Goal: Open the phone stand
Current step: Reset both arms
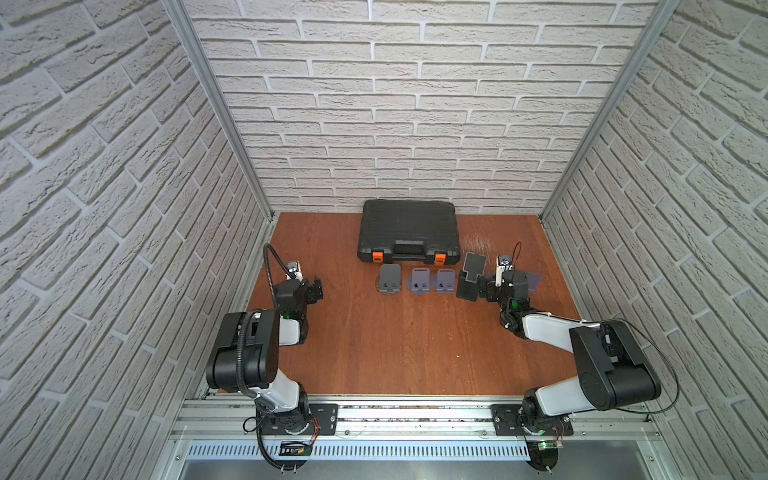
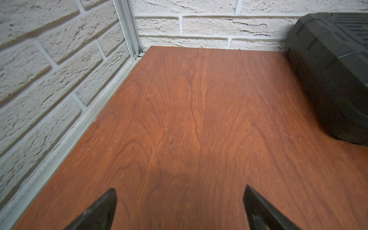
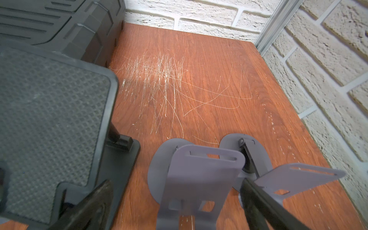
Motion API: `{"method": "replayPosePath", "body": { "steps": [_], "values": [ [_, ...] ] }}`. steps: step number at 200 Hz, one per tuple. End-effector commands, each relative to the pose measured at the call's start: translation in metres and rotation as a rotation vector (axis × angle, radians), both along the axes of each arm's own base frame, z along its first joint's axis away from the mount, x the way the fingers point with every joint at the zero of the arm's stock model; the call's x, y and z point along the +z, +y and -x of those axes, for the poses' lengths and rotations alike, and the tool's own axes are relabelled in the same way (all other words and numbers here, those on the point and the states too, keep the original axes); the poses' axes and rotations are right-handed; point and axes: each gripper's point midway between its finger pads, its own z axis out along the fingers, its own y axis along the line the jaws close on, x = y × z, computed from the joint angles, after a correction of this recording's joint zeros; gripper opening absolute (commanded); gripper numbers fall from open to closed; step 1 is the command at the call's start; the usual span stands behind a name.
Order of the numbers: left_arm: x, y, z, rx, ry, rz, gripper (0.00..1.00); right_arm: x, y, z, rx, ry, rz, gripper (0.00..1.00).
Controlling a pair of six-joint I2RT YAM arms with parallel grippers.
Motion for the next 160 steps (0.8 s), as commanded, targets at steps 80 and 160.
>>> {"method": "replayPosePath", "body": {
  "steps": [80, 160],
  "values": [
    [0.0118, -0.0013, -0.007, -0.009, -0.044, -0.014, 0.98, 0.0171, 0.0025, -0.0102, 0.011, -0.065, -0.01, 1.0],
    [0.0119, -0.0016, -0.0077, -0.01, -0.044, -0.015, 0.98, 0.0171, 0.0023, -0.01, 0.01, -0.061, -0.008, 1.0]
  ]
}}
